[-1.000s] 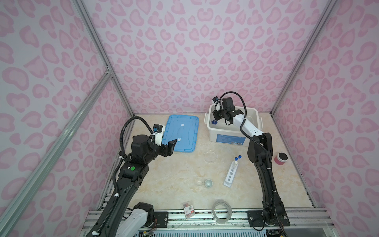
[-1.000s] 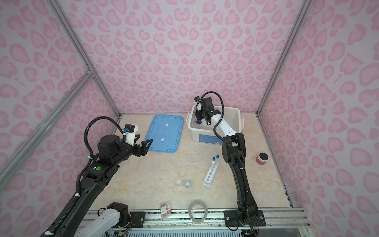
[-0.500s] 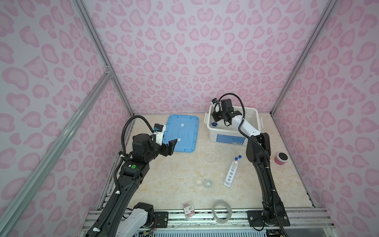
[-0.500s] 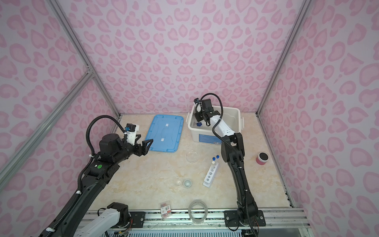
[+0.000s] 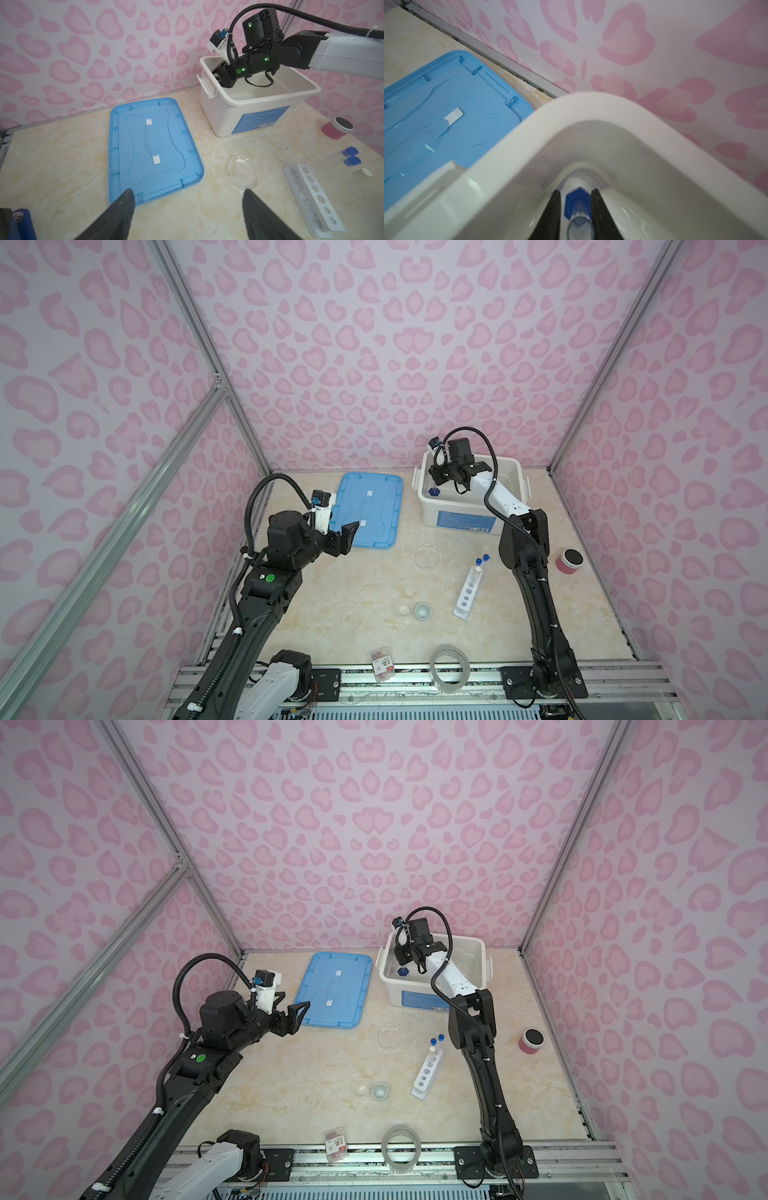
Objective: Organize the chemistry lab equipment
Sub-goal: 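Lower the cylinder into the white bin and open right gripper, then raise right gripper out of the bin and move it over the clear glass dish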
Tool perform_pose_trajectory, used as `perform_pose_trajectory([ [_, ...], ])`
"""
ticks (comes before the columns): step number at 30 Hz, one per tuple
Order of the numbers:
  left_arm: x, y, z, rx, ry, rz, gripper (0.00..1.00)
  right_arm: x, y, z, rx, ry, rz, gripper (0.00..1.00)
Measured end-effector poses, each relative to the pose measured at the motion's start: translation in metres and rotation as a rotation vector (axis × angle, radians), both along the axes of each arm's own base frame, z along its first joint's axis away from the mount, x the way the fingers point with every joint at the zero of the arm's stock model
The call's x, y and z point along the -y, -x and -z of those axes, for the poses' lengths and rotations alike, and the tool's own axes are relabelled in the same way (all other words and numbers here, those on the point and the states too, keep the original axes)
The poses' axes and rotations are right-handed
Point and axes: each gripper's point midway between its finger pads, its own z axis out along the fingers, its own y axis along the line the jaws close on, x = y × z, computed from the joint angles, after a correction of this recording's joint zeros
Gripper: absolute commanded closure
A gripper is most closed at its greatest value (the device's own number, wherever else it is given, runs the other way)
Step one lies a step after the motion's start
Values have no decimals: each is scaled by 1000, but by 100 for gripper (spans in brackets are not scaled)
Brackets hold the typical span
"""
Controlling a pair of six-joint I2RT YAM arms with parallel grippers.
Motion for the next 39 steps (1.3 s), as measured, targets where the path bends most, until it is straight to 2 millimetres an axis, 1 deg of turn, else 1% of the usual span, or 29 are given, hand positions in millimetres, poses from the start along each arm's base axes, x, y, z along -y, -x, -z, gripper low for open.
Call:
perform_pose_trajectory([
  [3,-1,3,-3,12,3,1,17,1,3,-25,33,-6,-5,72],
  [9,-1,9,0,15,7,7,17,3,14,-68,80,-18,-12,70],
  [13,0,13,-1,24,12,15,17,4,25,-105,122,-39,-24,69],
  [16,0,17,-2,35,16,21,17,3,41,-134,144,-45,-31,68],
  [18,0,19,-4,42,17,23,17,-2,55,-153,157,-47,-45,66],
  [20,1,21,-5,48,15,31,16,-10,75,-167,151,-43,-65,65],
  [21,1,21,-5,50,12,34,16,-12,83,-170,145,-36,-68,65],
  [24,3,20,-4,51,3,52,16,-18,117,-171,105,-5,-92,65],
  [27,7,18,-1,43,-7,75,16,-20,154,-161,46,36,-112,65],
  [32,15,13,1,34,-1,120,17,-17,210,-134,-41,114,-130,65],
  [36,21,12,7,16,1,153,18,-22,244,-112,-107,154,-151,65],
  [39,24,11,8,15,-3,174,18,-23,264,-88,-173,202,-165,65],
])
